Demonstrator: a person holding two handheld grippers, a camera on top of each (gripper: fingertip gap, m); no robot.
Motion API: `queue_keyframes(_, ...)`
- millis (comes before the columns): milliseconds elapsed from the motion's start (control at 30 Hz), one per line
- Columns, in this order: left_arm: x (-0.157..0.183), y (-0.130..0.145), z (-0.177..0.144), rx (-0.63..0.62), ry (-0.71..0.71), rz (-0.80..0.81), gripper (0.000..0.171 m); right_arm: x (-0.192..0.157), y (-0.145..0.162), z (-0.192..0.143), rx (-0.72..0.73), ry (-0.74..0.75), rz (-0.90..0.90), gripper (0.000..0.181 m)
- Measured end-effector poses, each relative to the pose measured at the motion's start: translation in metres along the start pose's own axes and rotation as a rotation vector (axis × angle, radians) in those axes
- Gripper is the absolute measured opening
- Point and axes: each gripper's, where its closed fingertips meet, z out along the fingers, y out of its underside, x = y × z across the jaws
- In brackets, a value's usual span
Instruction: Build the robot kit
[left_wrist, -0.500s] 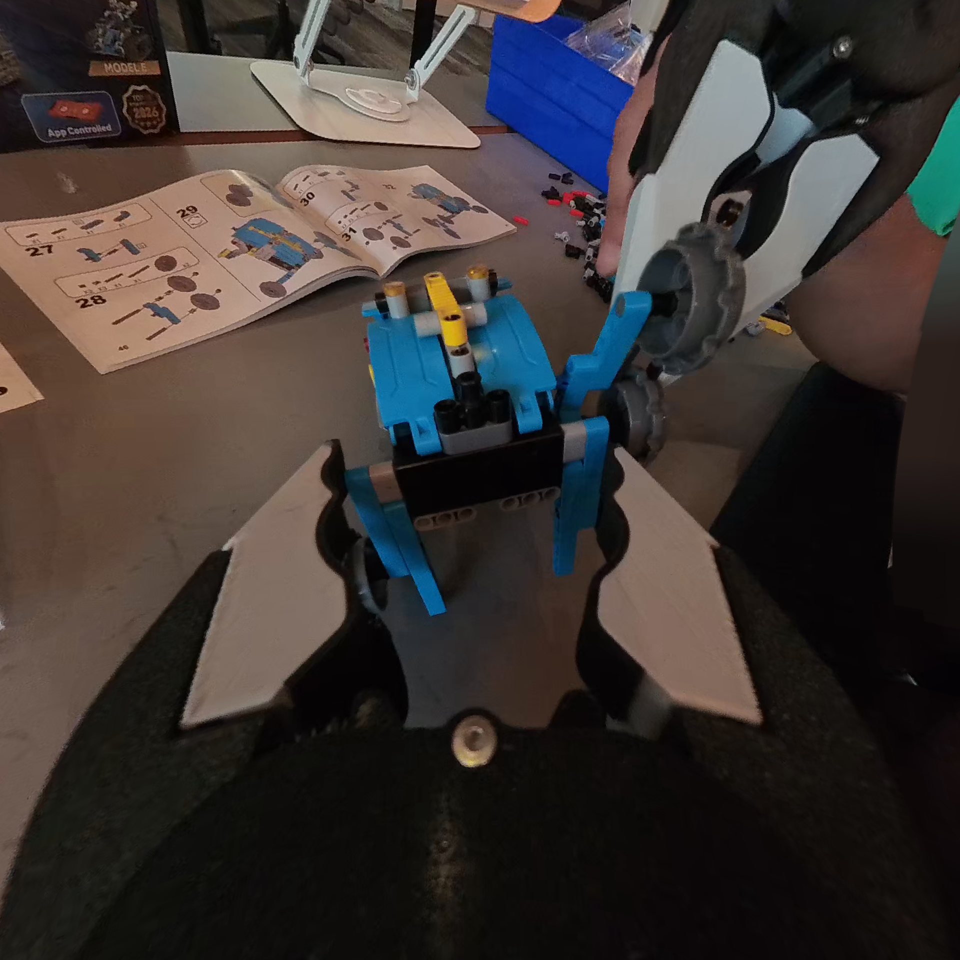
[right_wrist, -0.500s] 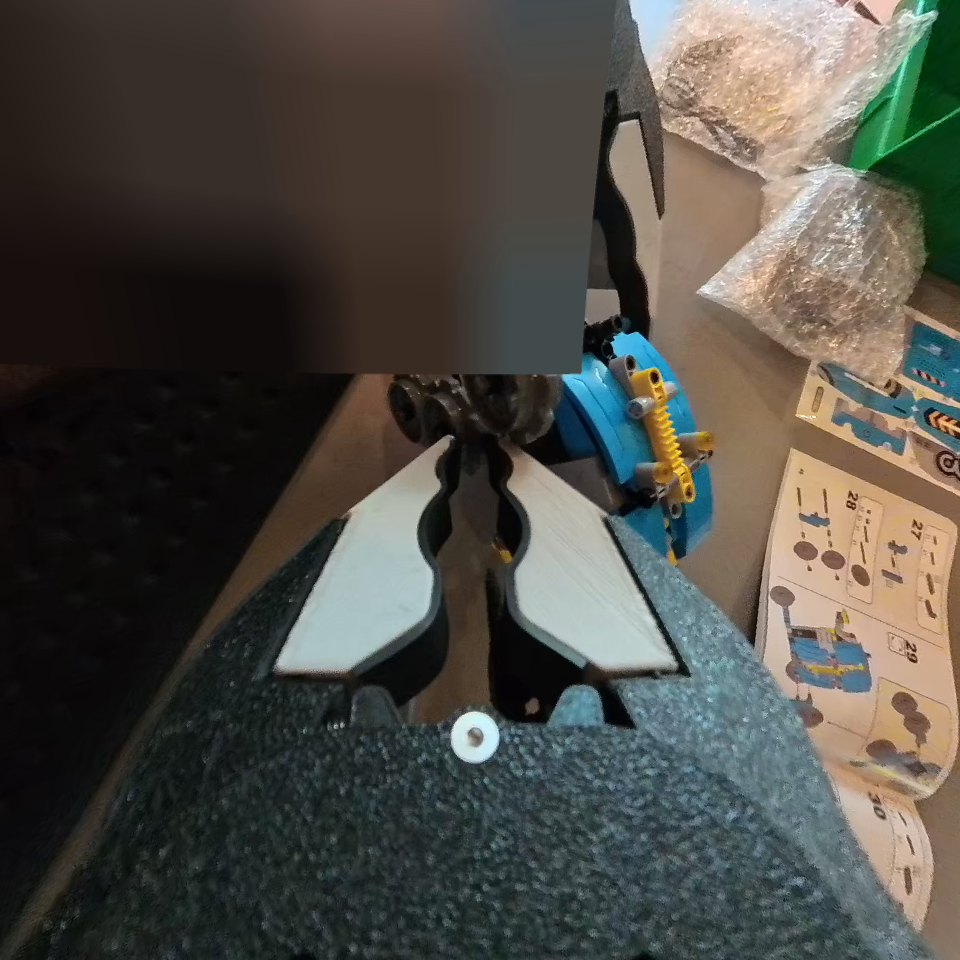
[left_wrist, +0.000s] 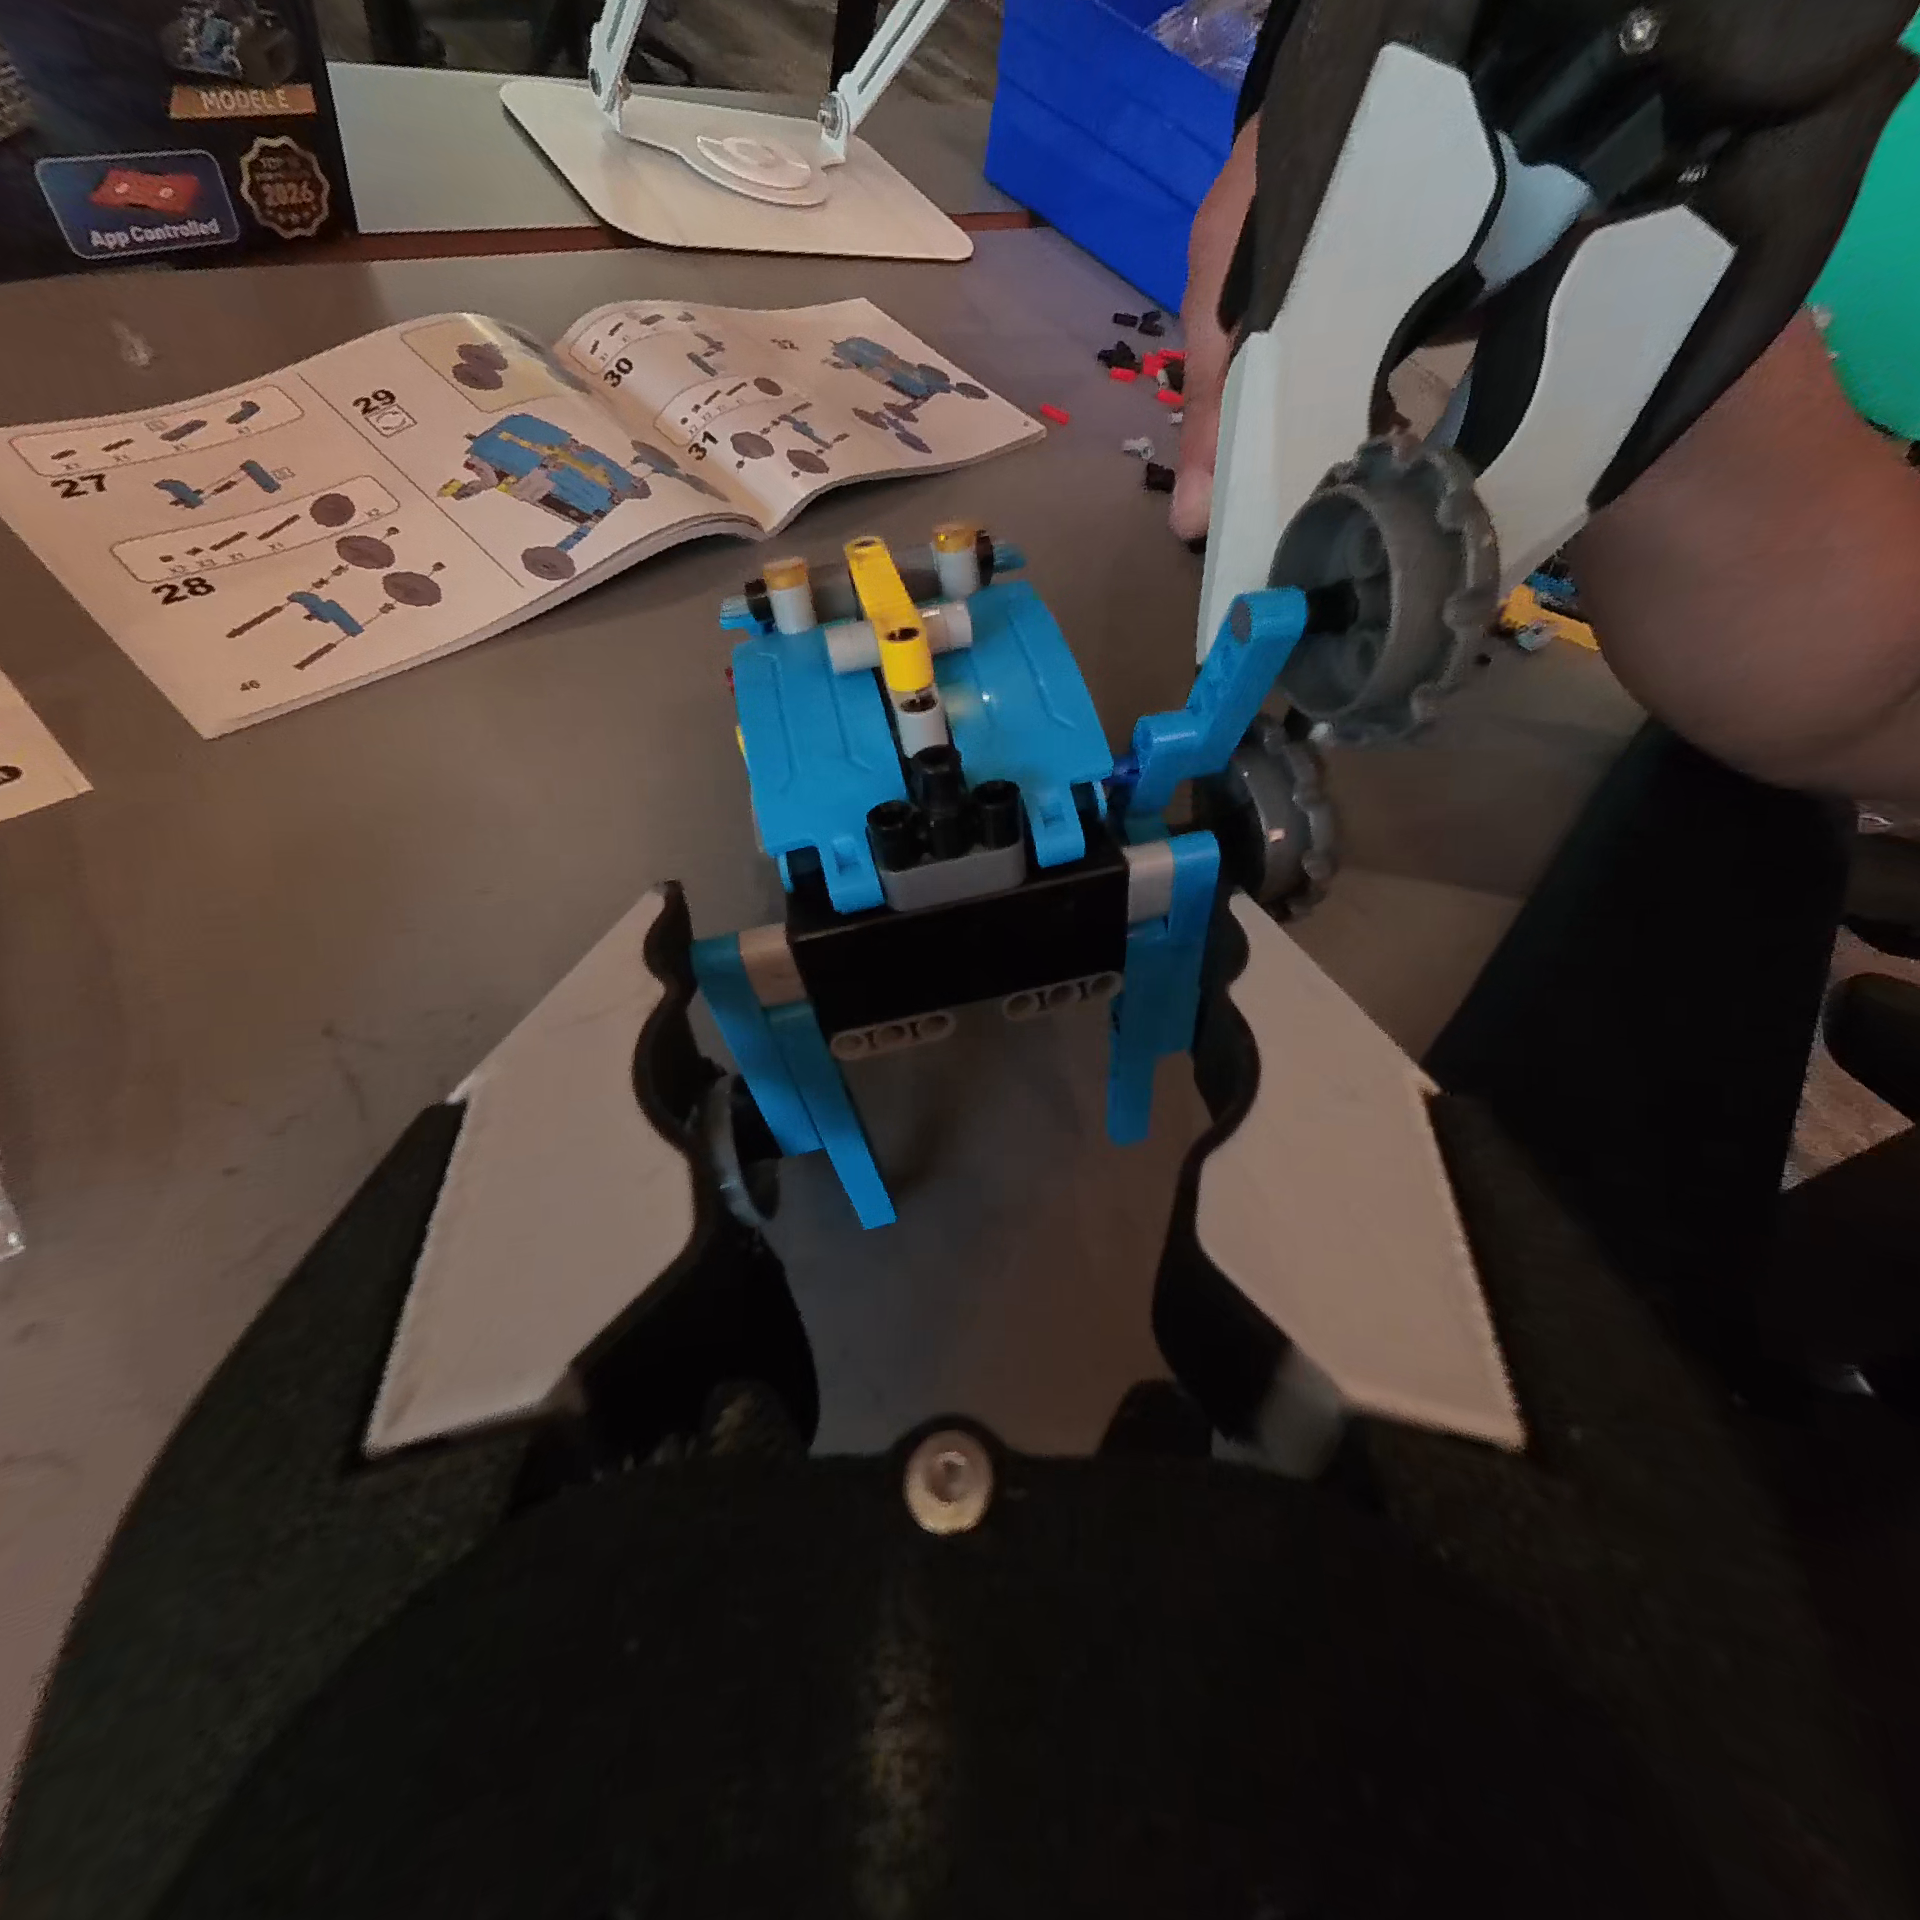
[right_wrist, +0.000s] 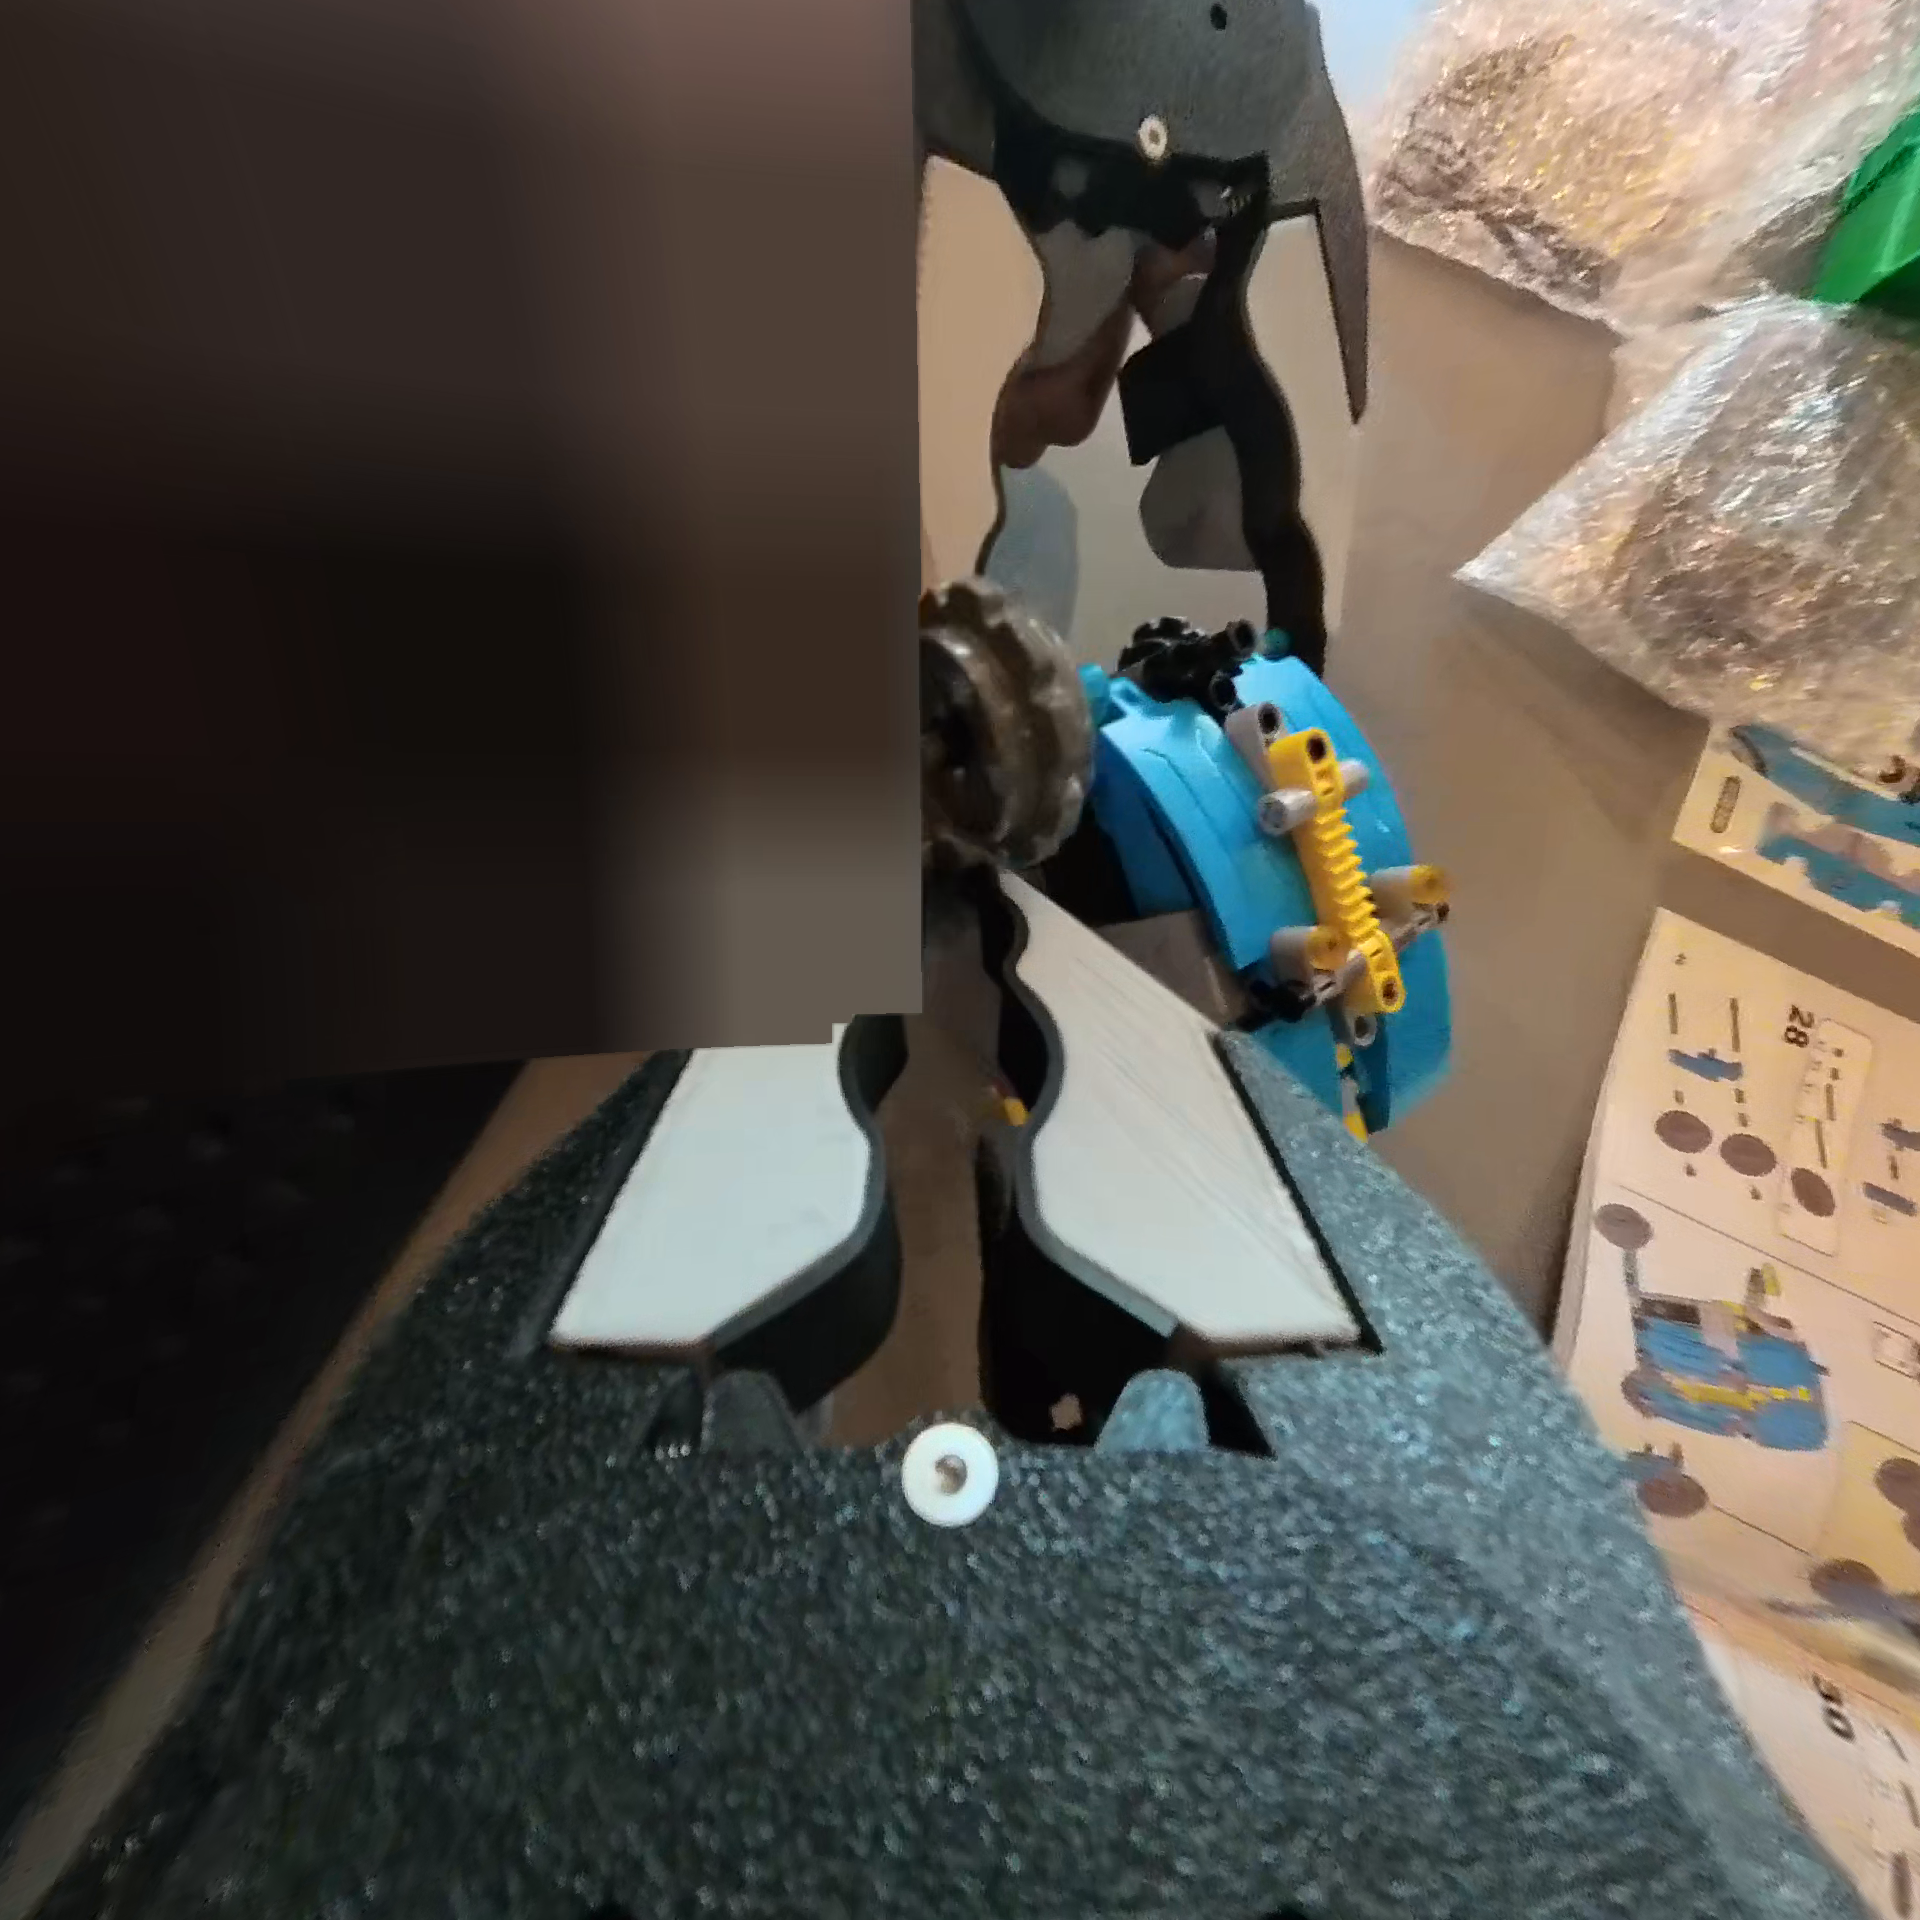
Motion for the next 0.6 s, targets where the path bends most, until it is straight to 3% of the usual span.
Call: queue_keyframes(600,0.001,0.001,-0.002,0.012,-0.079,0.014,0.098,0.0,0.003,-0.002,0.002,0.085,0.016,0.01)
